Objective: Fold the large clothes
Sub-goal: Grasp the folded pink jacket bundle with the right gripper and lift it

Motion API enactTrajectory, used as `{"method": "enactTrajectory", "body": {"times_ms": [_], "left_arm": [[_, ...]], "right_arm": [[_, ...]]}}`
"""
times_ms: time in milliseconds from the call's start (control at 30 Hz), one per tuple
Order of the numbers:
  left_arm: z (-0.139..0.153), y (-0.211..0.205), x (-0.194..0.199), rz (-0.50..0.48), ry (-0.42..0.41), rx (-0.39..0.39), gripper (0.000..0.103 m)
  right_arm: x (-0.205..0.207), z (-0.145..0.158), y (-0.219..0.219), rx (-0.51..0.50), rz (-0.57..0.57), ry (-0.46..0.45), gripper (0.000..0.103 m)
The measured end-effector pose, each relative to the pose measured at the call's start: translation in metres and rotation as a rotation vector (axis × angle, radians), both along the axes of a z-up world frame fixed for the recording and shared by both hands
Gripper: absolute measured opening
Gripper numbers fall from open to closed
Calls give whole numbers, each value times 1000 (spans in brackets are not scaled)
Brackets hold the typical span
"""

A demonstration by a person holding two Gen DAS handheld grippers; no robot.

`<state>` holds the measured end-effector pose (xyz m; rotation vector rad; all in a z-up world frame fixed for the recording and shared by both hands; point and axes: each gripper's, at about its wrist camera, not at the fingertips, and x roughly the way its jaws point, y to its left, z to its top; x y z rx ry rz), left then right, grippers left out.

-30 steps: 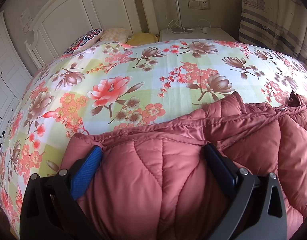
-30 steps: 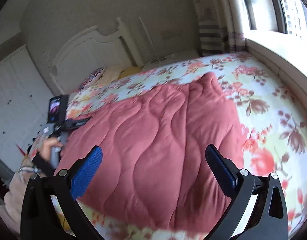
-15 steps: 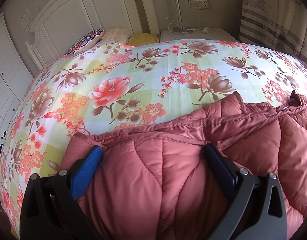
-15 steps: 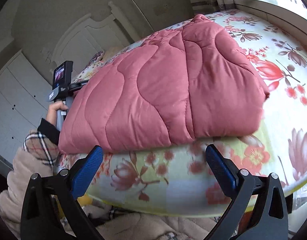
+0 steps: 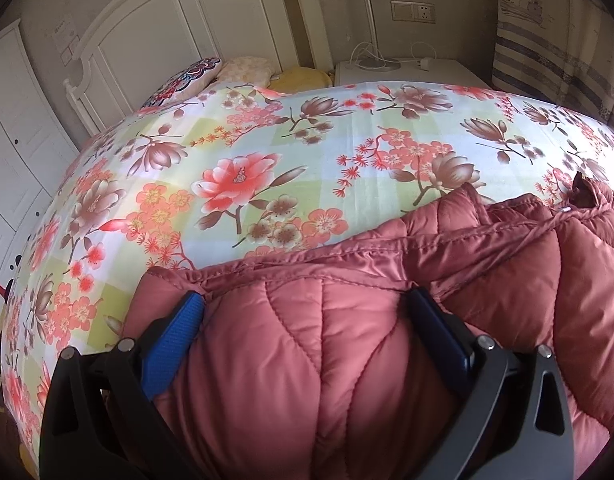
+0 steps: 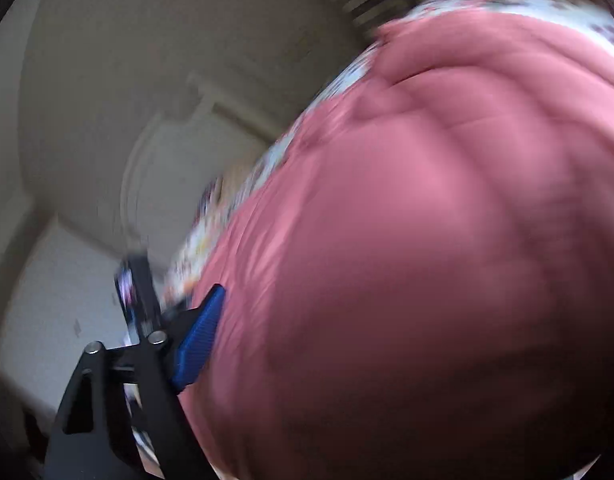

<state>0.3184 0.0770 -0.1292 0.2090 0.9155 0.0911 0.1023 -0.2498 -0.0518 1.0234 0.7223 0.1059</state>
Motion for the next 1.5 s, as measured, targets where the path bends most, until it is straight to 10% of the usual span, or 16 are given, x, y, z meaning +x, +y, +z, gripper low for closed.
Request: {"method": "enactTrajectory", "body": {"times_ms": [167, 233, 400, 633, 1333, 1500], "left_arm": [[0, -1, -1, 8, -3, 5, 101], [0, -1, -1, 8, -6, 5, 101], [1, -9, -7, -24, -17, 19, 101], [6, -37, -46, -92, -76, 131, 101], [73, -98, -128, -251, -237, 87, 101], [76, -127, -141, -250, -162, 87, 101]], "right_arm": [[9, 4, 4, -82, -20, -5, 74], [7, 4, 9, -109, -8, -37, 52], [-12, 12, 10, -137, -1, -123, 35], [-48, 19, 11, -160, 1, -155, 35], [-71, 17, 5, -247, -13, -205, 35], [-69, 21, 9, -283, -14, -214, 35]]}}
